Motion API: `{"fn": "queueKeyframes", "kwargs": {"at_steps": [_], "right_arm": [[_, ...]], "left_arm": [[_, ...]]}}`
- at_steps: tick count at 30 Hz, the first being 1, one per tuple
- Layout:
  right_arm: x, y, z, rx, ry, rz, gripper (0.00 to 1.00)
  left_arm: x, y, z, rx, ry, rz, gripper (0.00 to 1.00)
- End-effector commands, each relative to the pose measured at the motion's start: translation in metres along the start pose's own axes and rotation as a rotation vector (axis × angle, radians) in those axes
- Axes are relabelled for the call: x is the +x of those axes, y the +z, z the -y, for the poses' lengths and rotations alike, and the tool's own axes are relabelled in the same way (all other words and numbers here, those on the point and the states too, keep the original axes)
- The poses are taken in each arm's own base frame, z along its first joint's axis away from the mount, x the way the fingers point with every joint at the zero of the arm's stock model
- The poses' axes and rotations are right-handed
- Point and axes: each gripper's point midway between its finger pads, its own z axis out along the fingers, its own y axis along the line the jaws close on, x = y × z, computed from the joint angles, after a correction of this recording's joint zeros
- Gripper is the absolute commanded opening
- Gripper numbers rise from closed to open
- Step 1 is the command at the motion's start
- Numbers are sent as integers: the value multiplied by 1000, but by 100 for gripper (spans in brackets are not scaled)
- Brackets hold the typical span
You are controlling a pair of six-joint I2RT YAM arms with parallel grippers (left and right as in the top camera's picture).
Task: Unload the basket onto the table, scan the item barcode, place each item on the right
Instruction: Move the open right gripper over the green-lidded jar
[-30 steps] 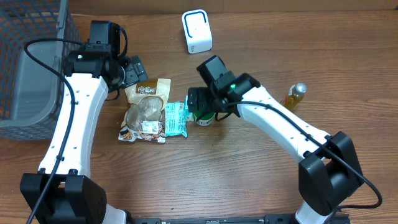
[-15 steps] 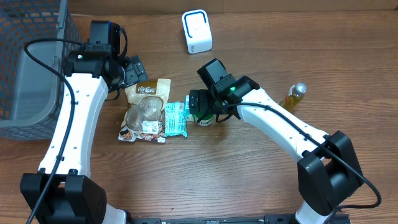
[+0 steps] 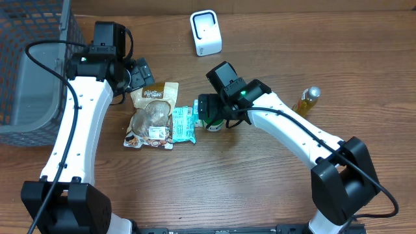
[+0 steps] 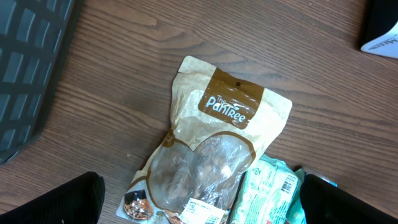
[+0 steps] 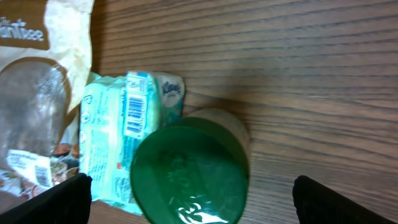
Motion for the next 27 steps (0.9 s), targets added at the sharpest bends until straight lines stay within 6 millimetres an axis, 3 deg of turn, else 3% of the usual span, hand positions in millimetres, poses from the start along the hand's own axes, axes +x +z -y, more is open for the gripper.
{"fn": "queueKeyframes", "kwargs": {"at_steps": [1,5,27], "right_arm": [[-7,-2,16,81,69,46,100],[-12,-4,27,142,131,89,100],[-19,-4,22,121,139,116,100]], "left_arm": [[-4,-5,1,3,4,19,100],[-4,-5,1,3,4,19,99],[-4,-5,1,3,4,19,100]]}}
